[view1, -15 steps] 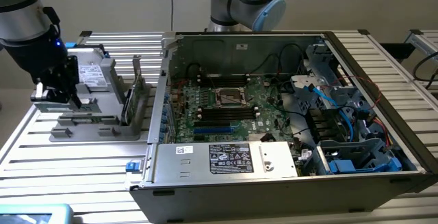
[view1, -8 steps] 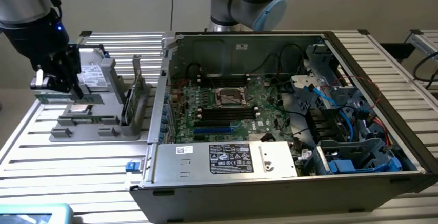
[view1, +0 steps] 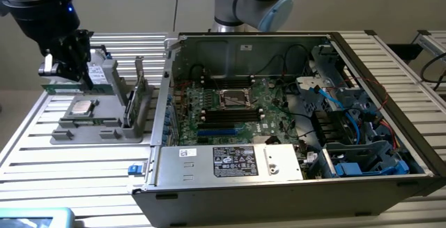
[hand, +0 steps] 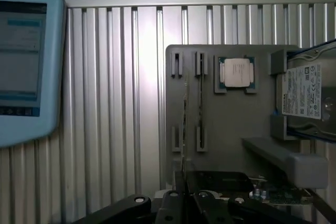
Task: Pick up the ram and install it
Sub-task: 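Pick up the ram and move it above insertion slot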
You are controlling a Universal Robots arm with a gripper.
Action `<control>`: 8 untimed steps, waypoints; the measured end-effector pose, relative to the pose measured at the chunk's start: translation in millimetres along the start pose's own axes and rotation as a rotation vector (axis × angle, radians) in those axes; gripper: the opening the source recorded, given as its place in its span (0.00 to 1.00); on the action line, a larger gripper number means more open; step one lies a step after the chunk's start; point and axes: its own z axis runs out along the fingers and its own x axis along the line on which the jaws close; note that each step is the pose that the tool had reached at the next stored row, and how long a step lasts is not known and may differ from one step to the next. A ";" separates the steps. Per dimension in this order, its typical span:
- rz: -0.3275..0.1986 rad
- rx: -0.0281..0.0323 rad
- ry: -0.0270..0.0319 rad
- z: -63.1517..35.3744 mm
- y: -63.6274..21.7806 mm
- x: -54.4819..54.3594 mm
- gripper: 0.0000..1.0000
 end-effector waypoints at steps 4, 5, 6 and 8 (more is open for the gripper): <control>0.000 -0.0001 -0.0015 -15.6 -14.6 -0.4 0.13; 0.000 -0.0001 -0.0019 -19.4 -18.1 -0.6 0.13; 0.000 -0.0001 -0.0022 -23.1 -21.6 -0.7 0.13; 0.000 -0.0001 -0.0030 -31.0 -29.1 -0.9 0.13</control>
